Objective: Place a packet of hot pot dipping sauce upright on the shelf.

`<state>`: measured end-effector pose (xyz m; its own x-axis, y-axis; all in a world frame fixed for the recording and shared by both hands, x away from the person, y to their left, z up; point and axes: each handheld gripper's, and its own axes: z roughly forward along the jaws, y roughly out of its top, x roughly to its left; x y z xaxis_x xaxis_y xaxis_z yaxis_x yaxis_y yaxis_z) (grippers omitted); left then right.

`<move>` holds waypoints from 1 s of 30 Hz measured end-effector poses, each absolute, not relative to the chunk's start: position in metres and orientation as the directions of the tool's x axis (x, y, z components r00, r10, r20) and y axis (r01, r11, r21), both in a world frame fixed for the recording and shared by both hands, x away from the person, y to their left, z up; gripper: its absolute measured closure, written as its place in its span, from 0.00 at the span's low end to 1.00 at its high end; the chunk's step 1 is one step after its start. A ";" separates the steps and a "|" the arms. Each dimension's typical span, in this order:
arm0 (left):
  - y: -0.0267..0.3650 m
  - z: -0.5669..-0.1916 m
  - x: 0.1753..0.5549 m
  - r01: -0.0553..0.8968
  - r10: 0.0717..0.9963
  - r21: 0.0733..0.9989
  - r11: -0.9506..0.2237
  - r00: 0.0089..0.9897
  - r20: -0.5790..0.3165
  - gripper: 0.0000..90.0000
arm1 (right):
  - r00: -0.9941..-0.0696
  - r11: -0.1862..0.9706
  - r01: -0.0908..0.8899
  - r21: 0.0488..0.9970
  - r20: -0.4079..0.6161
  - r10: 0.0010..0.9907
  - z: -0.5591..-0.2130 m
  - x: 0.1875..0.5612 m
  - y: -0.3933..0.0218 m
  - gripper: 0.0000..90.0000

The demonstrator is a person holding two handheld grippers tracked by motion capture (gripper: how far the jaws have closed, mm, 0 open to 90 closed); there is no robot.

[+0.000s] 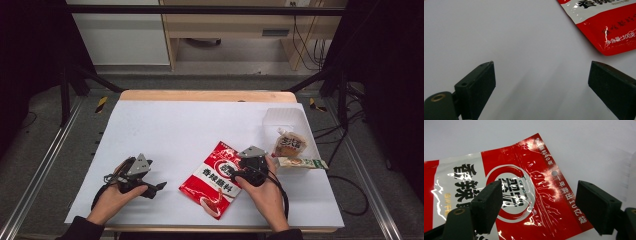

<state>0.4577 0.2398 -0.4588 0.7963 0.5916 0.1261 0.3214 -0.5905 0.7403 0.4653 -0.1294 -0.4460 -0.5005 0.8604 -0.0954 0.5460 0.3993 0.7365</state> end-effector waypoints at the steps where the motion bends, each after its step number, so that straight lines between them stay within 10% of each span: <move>1: 0.240 -0.459 0.458 0.321 0.592 0.741 -0.590 0.796 0.126 0.08 | -0.497 0.400 0.545 0.737 -0.101 0.862 -0.448 0.466 -0.128 0.24; 30: 0.238 -0.461 0.458 0.320 0.578 0.736 -0.596 0.808 0.116 0.08 | -0.310 0.227 0.653 0.722 -0.019 0.950 -0.475 0.465 -0.147 0.19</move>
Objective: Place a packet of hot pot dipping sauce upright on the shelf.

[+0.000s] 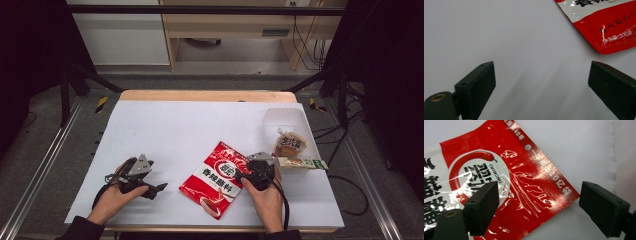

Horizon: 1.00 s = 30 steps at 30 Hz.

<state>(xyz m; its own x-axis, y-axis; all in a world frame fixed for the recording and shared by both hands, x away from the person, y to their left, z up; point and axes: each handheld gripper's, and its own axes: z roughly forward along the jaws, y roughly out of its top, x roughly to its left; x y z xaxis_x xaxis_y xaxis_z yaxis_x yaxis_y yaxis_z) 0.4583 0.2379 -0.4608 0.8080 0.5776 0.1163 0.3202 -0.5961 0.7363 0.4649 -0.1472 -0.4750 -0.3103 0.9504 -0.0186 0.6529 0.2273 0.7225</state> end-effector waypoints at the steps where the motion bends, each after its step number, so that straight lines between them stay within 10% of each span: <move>1: 0.238 -0.461 0.458 0.321 0.578 0.737 -0.596 0.808 0.115 0.08 | -0.300 0.221 0.657 0.721 -0.019 0.954 -0.475 0.465 -0.148 0.19; 30: 0.237 -0.462 0.458 0.322 0.571 0.733 -0.599 0.813 0.109 0.08 | -0.333 0.186 0.658 0.730 0.061 0.941 -0.475 0.463 -0.153 0.36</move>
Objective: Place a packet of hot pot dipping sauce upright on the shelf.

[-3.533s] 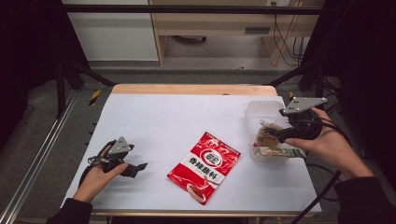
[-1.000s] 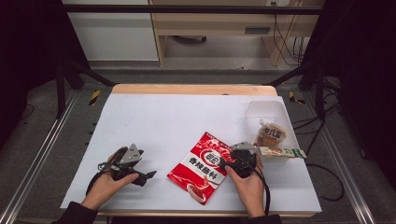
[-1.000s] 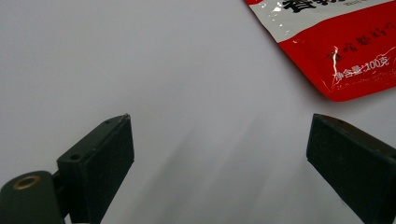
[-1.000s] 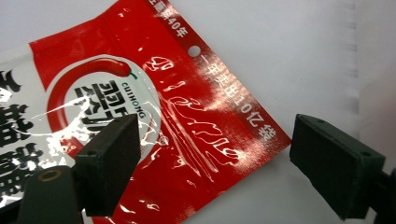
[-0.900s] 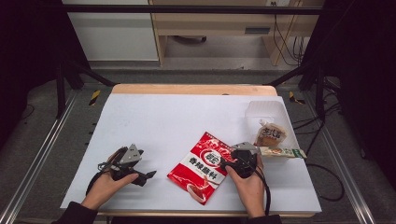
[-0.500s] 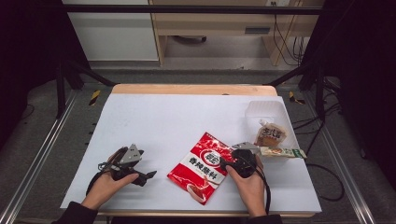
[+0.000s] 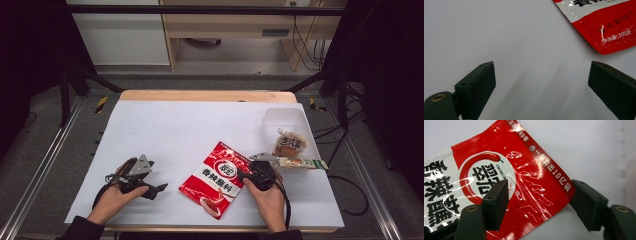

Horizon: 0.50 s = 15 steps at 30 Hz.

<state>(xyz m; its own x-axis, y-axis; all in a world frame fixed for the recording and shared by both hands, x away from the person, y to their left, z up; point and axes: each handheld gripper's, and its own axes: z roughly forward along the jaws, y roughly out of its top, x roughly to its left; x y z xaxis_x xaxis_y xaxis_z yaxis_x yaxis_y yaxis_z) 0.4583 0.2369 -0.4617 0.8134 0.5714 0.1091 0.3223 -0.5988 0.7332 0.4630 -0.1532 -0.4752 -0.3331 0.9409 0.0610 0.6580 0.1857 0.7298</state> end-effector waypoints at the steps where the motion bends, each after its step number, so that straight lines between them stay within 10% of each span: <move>1: 0.237 -0.462 0.458 0.322 0.571 0.733 -0.599 0.814 0.109 0.08 | -0.327 0.184 0.665 0.724 0.061 0.943 -0.476 0.464 -0.153 0.35; 15: 0.236 -0.462 0.459 0.321 0.568 0.730 -0.603 0.816 0.110 0.09 | -0.361 0.227 0.618 0.753 0.015 0.933 -0.473 0.463 -0.152 0.83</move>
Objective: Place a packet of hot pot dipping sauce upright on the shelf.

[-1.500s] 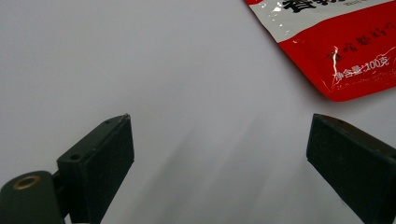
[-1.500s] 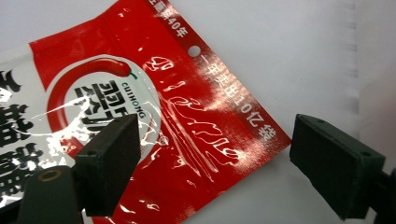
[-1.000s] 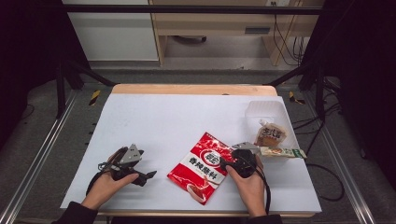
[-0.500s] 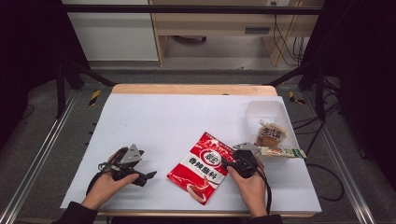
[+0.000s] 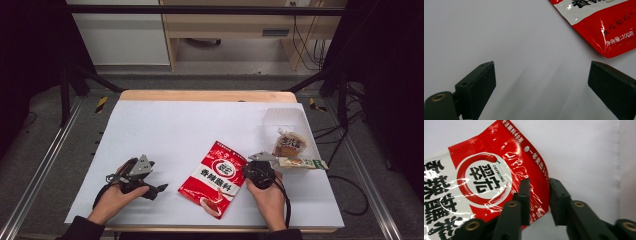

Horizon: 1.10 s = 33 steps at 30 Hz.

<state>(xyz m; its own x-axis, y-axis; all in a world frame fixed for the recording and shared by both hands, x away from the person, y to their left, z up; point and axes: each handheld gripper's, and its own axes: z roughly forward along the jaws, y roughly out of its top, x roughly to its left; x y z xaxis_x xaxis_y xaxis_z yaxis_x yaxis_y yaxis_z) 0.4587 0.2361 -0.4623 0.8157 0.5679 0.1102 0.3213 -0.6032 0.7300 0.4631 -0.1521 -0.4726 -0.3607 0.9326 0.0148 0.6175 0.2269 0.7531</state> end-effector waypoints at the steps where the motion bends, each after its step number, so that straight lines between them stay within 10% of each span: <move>1: 0.236 -0.462 0.459 0.322 0.568 0.730 -0.603 0.816 0.110 0.09 | -0.367 0.237 0.609 0.757 0.004 0.930 -0.472 0.463 -0.153 0.86; 6: 0.236 -0.463 0.459 0.327 0.570 0.729 -0.602 0.815 0.105 0.09 | -0.379 0.266 0.575 0.773 -0.036 0.925 -0.468 0.466 -0.151 1.00; 33: 0.217 -0.439 0.499 0.295 0.536 0.735 -0.611 0.837 0.110 0.14 | -0.644 0.408 0.366 0.836 -0.089 0.760 -0.422 0.470 -0.112 1.00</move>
